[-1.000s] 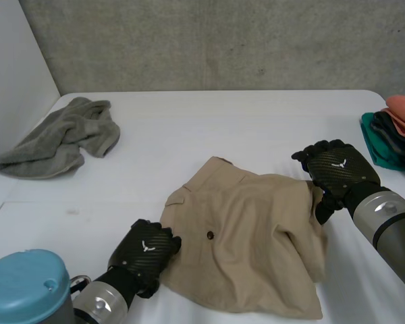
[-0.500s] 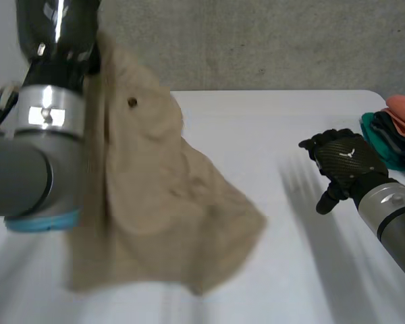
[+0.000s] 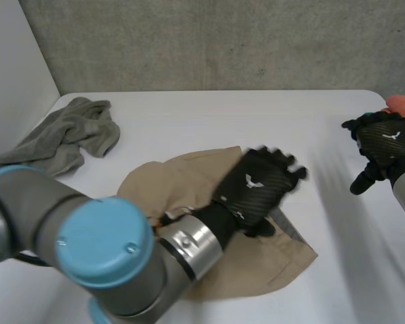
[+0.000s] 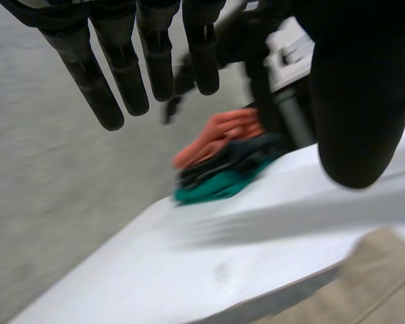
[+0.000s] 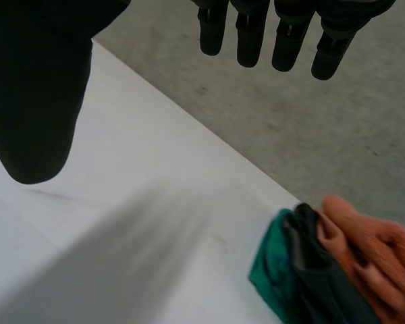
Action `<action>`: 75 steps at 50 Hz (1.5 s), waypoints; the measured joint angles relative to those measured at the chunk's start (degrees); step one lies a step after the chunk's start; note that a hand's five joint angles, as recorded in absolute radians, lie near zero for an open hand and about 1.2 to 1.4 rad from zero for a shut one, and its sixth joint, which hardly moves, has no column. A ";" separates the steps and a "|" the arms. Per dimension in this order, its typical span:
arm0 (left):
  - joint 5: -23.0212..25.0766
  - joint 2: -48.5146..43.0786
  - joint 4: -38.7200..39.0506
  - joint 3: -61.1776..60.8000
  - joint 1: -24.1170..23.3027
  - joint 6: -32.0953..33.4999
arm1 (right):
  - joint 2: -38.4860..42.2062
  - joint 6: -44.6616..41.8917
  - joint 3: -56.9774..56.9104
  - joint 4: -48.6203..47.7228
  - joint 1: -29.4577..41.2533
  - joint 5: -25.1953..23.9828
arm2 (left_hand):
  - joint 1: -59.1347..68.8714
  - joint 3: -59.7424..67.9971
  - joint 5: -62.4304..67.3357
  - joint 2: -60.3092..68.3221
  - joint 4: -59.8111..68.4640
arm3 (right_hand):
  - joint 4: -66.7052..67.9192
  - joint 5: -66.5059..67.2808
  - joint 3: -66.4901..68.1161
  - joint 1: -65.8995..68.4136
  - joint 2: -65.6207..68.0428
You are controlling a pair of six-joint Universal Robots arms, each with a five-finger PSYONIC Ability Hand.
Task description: Fold the laundry.
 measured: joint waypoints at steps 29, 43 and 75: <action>-18.82 25.18 -25.31 -33.34 19.71 6.36 | 6.45 -27.23 10.06 11.52 6.58 -18.36 | 16.86 16.64 17.62 16.66 17.59 | 15.22 15.03 15.34 13.67 14.44; -10.96 15.78 -18.18 -32.22 24.43 6.92 | 11.84 -26.32 10.39 0.93 10.67 -17.75 | 21.96 20.46 20.77 20.55 20.60 | 56.22 54.74 55.90 48.67 55.27; -7.66 18.44 -37.50 14.94 23.08 6.55 | 2.45 -11.36 -36.65 32.12 11.91 0.89 | 41.78 43.79 42.67 44.28 45.22 | 56.44 54.97 56.13 49.22 55.26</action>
